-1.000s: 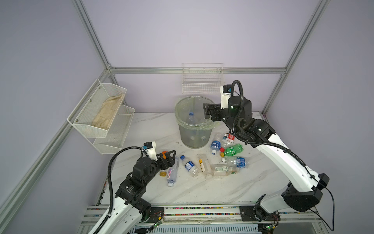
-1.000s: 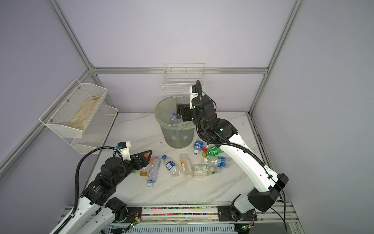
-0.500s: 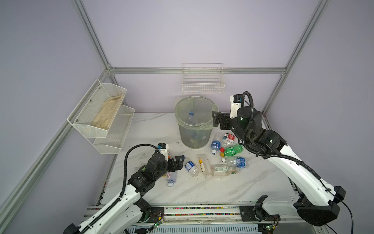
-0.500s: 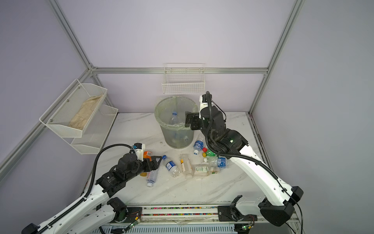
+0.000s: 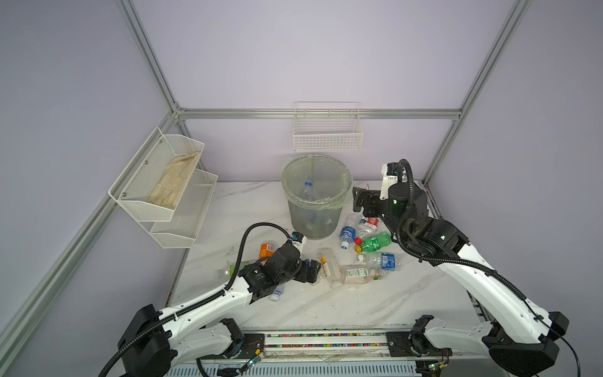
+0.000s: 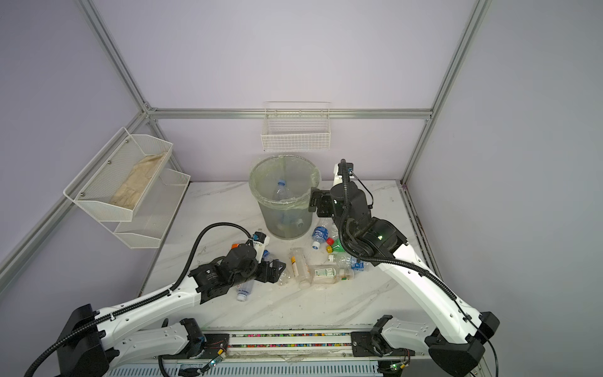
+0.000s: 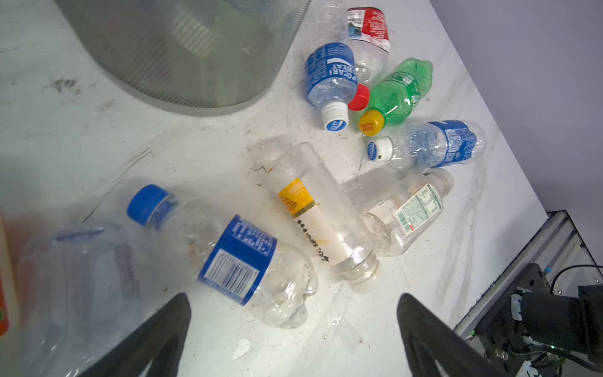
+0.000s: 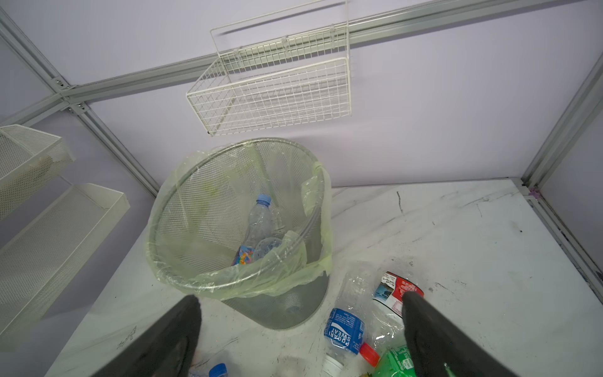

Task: Throw the plastic bottles in the bin
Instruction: Pick up the plastic bottle from the center of the table.

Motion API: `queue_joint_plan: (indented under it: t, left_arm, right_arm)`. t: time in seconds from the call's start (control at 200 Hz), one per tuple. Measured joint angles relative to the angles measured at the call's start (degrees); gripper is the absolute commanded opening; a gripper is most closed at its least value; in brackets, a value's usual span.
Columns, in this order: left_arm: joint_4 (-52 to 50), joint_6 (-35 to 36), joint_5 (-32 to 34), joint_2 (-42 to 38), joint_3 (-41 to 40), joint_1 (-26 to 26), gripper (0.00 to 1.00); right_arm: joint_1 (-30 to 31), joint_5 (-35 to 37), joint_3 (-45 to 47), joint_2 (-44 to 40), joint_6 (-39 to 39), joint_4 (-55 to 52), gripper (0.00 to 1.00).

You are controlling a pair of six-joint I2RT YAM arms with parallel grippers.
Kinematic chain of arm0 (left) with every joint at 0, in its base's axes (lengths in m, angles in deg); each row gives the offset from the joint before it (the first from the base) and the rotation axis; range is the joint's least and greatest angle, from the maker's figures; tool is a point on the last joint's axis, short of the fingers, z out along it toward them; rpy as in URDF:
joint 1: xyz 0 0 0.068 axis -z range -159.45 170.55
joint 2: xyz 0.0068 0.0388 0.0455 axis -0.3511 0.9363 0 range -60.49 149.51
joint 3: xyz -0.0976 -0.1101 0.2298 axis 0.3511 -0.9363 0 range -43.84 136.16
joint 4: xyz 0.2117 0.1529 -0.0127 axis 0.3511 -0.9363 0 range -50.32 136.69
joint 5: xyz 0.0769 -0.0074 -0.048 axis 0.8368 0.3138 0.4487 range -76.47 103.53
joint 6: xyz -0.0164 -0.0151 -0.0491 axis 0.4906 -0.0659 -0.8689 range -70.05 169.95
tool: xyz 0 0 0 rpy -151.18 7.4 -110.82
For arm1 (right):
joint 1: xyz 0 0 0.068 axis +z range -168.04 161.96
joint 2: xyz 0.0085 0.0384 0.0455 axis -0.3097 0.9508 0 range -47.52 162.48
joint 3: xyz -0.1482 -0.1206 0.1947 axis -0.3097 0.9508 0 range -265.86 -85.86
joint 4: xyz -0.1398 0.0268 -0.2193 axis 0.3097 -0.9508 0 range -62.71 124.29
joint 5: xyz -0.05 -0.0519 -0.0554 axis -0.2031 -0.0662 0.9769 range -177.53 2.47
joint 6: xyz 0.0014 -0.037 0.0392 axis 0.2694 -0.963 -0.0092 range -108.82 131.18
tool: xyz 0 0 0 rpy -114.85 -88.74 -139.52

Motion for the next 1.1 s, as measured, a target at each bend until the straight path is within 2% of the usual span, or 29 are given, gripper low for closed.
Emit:
queue_joint_plan:
  t: [0.22,0.55,1.1]
  left_arm:
    - [-1.2,1.0,0.1,10.2,8.2,2.3,0.95]
    - [-4.8,-3.1,0.2,24.2,17.5,2.6,0.92]
    - [-6.3,-8.0,5.1,31.5,21.4,4.2,0.89]
  right_arm:
    - [-4.0,-0.2,1.9,0.0,1.4,-1.0,0.97]
    - [-7.1,-0.4,5.0,-1.8,2.0,-1.3,0.97]
    - [-9.0,-2.0,9.0,-3.0,2.8,-1.3,0.97]
